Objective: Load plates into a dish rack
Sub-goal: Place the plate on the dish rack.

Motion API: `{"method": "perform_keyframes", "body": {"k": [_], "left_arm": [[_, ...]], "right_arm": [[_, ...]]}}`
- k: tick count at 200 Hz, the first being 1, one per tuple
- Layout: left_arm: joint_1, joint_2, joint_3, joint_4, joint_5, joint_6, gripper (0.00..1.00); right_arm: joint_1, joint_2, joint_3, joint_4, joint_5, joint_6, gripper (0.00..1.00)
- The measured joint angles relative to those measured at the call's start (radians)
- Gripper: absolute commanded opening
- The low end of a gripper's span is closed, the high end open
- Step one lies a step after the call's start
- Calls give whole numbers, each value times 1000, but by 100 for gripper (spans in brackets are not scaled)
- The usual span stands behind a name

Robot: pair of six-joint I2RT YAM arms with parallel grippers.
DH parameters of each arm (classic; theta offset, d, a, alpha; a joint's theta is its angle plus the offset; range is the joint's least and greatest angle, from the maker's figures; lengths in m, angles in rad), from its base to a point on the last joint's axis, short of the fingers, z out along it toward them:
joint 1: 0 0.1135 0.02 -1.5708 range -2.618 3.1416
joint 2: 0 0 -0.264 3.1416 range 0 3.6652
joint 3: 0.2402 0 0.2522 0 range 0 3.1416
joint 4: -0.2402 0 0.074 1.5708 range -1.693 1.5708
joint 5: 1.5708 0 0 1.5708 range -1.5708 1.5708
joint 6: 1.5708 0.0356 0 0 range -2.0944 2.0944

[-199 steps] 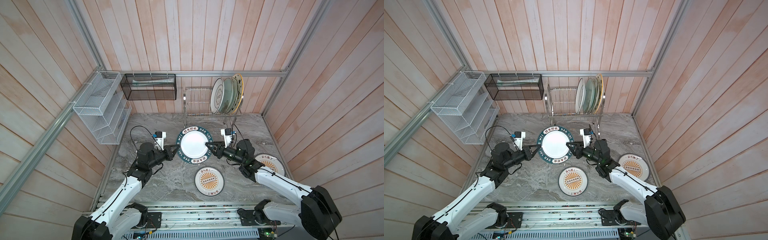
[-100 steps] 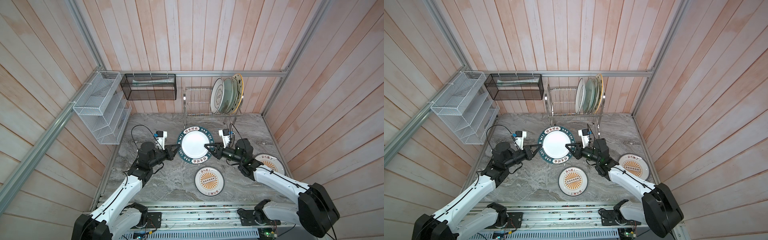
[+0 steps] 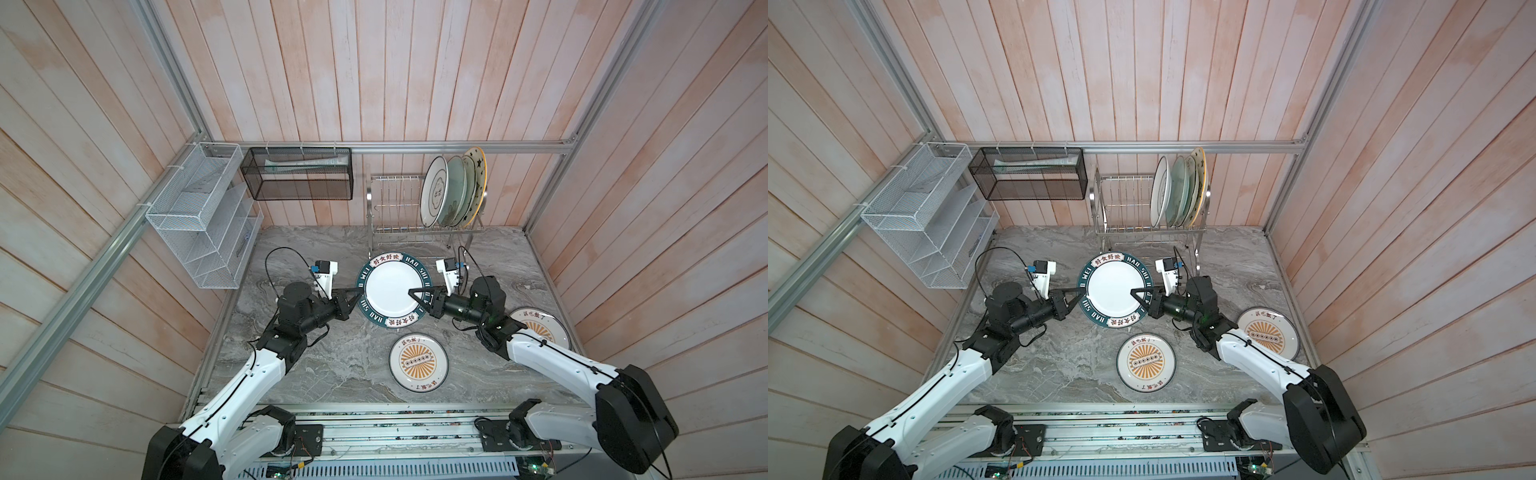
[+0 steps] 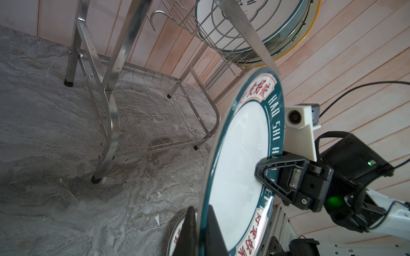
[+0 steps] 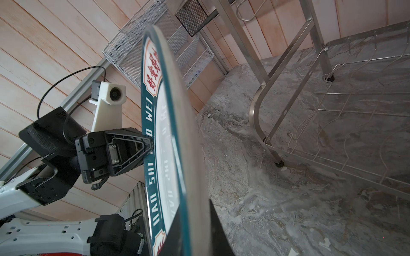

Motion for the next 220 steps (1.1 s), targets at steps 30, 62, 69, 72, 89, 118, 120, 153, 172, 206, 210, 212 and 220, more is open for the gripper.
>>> {"method": "perform_keyframes", "body": {"k": [30,62,69,72,89,118,120,153,172,206,210,212,220], "left_arm": [[0,1,0,0,0,4,0],[-1,1,0,0,-3,7,0],[-2,2,0,0,-6,7,4],[-3,2,0,0,-8,7,6],[-6,7,2,-1,-16,7,16],[-11,20,7,-7,-42,3,37],[-11,20,7,-7,-41,-6,38],[-12,20,10,-7,-49,-6,46],[-13,20,10,-7,-49,-5,48],[-13,20,11,-8,-49,-5,48],[-13,20,11,-8,-49,-5,49],[-13,20,11,-7,-49,-5,49],[-13,19,11,-7,-49,-5,49]], "right_arm": [[-1,0,0,0,-3,8,4],[-2,0,2,0,-5,12,0],[-3,0,2,0,-6,12,0],[-3,0,2,0,-6,12,0],[-5,0,2,-1,-6,11,0],[-2,0,2,-9,-17,-8,0],[-2,0,2,-10,-17,-10,0],[-2,-3,1,-16,-16,-17,0],[-5,-10,-2,-19,-16,-19,0],[-18,-34,-19,-19,8,-19,0],[-20,-38,-22,-19,13,-19,0],[-21,-40,-24,-19,16,-19,0],[-24,-49,-31,-20,29,-19,0]]}}
